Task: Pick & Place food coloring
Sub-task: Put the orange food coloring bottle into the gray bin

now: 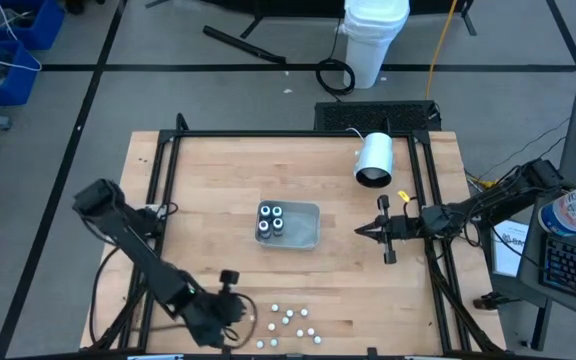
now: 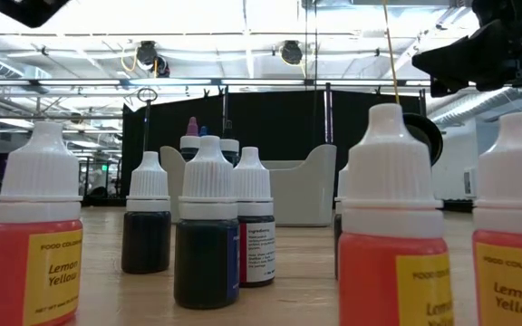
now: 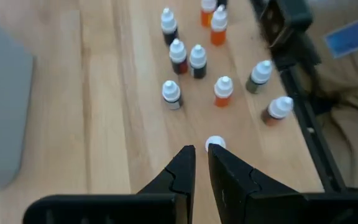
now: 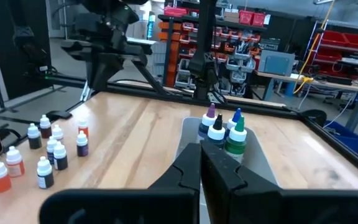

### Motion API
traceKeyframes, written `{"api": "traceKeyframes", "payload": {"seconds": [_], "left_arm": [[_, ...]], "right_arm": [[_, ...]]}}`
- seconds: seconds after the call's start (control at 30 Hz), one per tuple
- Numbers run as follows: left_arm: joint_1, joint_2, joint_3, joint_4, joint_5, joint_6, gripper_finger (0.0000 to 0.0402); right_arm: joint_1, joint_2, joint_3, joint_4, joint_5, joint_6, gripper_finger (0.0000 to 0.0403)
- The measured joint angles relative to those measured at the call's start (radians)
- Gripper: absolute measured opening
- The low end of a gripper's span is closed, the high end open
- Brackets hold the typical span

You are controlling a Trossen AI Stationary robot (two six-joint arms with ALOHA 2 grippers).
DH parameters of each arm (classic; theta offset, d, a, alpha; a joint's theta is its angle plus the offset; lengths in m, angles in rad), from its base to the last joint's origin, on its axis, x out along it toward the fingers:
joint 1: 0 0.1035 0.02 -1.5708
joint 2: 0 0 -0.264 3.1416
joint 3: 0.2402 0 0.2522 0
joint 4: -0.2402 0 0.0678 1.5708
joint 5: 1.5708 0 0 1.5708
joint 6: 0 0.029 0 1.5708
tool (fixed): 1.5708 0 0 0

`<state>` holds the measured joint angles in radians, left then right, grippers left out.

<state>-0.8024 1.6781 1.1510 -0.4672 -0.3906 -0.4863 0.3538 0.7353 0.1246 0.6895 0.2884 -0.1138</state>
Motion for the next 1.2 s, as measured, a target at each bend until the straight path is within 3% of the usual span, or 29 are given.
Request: {"api": "traceKeyframes", "payload": {"seconds": [0.17,0.37,0.6,0.77,1.2], "left_arm": [[0.04,0.101,0.112,-0.088,0.073,-0.04,0.0067],[0.085,0.138,0.139,-0.076,0.259,-0.068,0.015],[0.097,0.136,0.129,-0.049,0.256,-0.038,0.0222],[0.096,0.136,0.085,-0.026,0.241,-0.041,0.0231],[0.095,0.174,0.07,0.051,0.234,0.001,0.021]], "right_arm": [[0.0,0.0,0.0,-0.006,-0.001,-0.006,0.0],[0.0,0.0,0.0,-0.006,-0.001,-0.038,0.0],[0.0,0.0,0.0,-0.006,-0.001,-0.028,0.0],[0.0,0.0,0.0,-0.006,-0.002,0.001,0.0],[0.0,0.0,0.0,-0.006,-0.002,0.024,0.0]]}}
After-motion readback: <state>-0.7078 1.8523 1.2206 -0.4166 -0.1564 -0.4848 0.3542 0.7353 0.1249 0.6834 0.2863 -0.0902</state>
